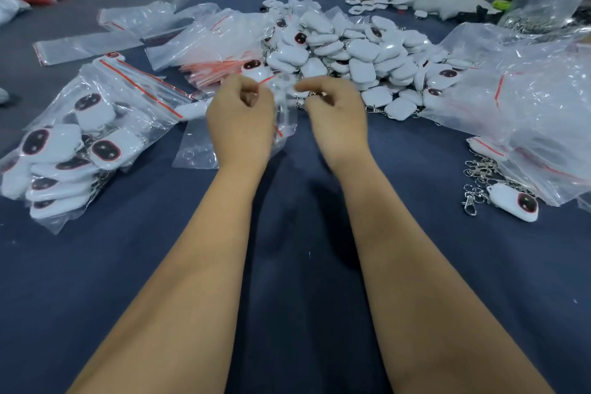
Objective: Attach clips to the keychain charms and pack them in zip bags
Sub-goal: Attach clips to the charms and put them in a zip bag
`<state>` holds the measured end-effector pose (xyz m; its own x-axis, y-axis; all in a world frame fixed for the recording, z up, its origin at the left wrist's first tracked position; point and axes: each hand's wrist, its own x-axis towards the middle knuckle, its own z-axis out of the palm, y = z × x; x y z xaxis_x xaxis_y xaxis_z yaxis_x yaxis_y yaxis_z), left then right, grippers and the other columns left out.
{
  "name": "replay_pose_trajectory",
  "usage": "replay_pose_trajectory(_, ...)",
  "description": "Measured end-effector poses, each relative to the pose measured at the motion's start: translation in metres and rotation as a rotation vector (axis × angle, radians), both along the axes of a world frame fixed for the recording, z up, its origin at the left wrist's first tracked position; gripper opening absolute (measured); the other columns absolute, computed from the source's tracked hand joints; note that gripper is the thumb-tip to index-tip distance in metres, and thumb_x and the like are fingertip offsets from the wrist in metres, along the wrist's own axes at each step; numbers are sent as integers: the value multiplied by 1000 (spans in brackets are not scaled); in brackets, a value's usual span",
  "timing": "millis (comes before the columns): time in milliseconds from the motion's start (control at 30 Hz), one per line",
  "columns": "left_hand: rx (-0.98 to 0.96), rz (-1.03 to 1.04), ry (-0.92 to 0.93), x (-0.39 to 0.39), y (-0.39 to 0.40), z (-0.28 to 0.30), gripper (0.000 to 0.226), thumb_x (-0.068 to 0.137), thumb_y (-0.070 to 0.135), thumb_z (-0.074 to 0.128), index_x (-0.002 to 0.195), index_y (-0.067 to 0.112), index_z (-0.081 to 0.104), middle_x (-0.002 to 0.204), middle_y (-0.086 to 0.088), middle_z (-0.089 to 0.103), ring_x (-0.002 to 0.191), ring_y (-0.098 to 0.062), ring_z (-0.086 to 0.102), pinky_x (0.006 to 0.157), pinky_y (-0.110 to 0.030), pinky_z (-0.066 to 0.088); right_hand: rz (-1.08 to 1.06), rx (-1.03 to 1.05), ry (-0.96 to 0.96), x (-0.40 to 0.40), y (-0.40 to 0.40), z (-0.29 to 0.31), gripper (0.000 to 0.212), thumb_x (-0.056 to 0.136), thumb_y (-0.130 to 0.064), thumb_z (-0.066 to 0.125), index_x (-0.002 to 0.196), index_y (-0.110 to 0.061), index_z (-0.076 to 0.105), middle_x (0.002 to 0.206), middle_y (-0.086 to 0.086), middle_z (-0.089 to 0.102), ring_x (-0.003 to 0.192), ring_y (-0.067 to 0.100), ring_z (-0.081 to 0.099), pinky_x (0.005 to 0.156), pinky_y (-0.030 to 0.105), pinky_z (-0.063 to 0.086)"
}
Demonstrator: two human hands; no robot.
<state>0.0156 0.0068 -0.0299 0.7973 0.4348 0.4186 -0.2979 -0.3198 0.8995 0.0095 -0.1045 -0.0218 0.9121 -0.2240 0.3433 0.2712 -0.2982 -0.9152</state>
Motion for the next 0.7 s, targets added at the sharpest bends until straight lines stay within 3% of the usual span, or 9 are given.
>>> replay_pose_trajectory(67,-178,79,77,5,5,-1,17,85,13,57,71,22,54,62,11,48,56,-3,42,59,-20,37,-170,102,7,9,-20,5,33,84,-5,49,83,-32,67,107,2,64,66,-1,54,66,17,45)
replay_pose_trajectory(167,-435,137,108,10,10,0,21,86,12,54,68,22,49,65,8,46,55,-8,40,55,-22,36,-359,63,82,29,-53,7,29,86,-11,49,104,-26,66,118,2,53,99,18,56,94,37,48)
replay_pose_trajectory(233,-441,114,117,11,9,-1,20,86,13,54,69,23,50,67,6,48,60,-11,43,58,-24,38,-429,24,129,44,-71,9,39,88,-15,51,125,-21,59,127,1,41,119,19,44,107,36,39)
replay_pose_trajectory(333,-351,24,123,14,2,-5,20,86,13,56,70,24,54,69,4,53,63,-11,50,64,-25,41,-468,26,109,63,-85,19,50,90,-21,51,140,-29,49,154,3,22,140,20,24,114,34,29)
replay_pose_trajectory(433,-255,-8,144,15,0,-7,14,85,14,58,74,22,56,66,10,52,55,0,45,59,-18,38,-434,-19,131,83,-90,31,56,93,-31,48,147,-40,36,163,4,4,148,22,14,118,40,22)
replay_pose_trajectory(567,-345,-12,120,14,1,-3,19,85,11,57,70,21,55,69,1,51,69,-19,51,66,-34,42,-216,-441,419,92,-76,25,63,87,-48,40,148,-49,25,165,1,3,150,33,-2,118,57,6)
replay_pose_trajectory(633,-480,55,-11,13,4,3,24,86,6,56,68,20,51,70,-3,48,68,-21,47,65,-34,39,-128,-503,412,83,-67,13,69,80,-46,50,146,-49,29,164,0,3,148,37,-2,117,57,13)
replay_pose_trajectory(700,-575,171,-177,10,11,11,27,87,1,55,69,19,48,69,-1,44,64,-10,43,64,-23,38,-61,-546,397,72,-64,5,77,74,-42,59,144,-51,28,160,1,9,144,38,8,113,54,23)
